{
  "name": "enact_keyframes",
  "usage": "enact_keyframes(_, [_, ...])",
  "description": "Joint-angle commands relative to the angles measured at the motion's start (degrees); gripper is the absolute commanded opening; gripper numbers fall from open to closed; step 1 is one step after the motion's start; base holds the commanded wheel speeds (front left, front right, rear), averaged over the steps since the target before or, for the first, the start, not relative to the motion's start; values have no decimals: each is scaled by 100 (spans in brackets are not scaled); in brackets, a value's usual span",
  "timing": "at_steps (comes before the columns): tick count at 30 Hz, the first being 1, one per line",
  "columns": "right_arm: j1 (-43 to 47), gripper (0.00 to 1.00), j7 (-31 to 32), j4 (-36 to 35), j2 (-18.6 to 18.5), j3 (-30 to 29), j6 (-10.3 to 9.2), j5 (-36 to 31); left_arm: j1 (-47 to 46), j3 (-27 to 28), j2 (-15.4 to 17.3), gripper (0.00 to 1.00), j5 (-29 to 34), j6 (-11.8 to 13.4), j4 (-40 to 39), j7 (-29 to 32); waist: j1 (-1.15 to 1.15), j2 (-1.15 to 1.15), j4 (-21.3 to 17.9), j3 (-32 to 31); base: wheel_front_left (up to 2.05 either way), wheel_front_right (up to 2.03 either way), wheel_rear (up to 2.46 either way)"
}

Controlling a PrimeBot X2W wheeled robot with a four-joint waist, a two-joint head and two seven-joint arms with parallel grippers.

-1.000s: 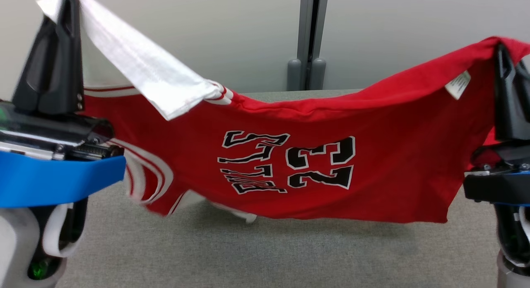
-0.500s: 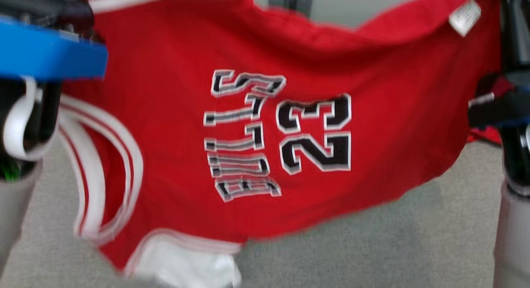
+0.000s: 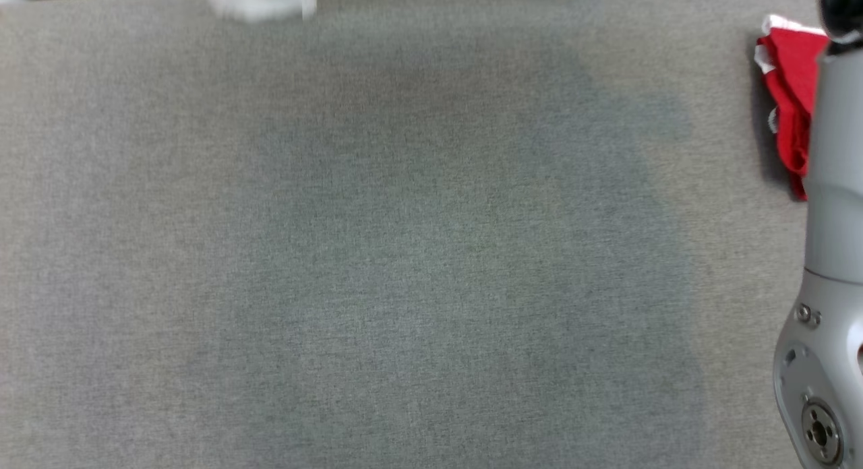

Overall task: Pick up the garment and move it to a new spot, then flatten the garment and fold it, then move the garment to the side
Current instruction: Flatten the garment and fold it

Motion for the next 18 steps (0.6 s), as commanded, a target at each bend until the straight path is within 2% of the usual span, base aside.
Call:
enact_keyframes(1, [-139,0,-97,255,39,8,1,-141,-80,-36,-70,0,22,-32,185,-94,-1,0,80,143,0,0,0])
enact_keyframes(4, [-322,0,-300,852,87,-27,1,-442,-98,-75,-230,0,-40,-91,634,-307,-1,0,155,407,0,0,0])
enact_keyframes(5, [-322,0,-300,852,87,-27,1,-442,-98,-75,-230,0,-40,-91,634,-307,-1,0,155,407,0,0,0])
enact_keyframes(6, [-334,0,-487,1241,115,-108,1,-630,81,-124,-335,0,-86,-146,932,-461,-1,0,208,568,0,0,0])
enact_keyframes(10, [-142,0,-782,1834,135,-334,1,-832,377,-236,-509,0,-157,-247,1330,-731,-1,0,312,734,0,0,0])
enact_keyframes(13, [46,0,-1077,2422,135,-483,1,-821,745,-340,-665,0,-244,-387,1652,-998,-1,0,423,839,0,0,0])
enact_keyframes(18, [271,0,-1613,3047,132,-457,1,-682,1403,-379,-645,0,-311,-545,1842,-1343,-1,0,468,858,0,0,0])
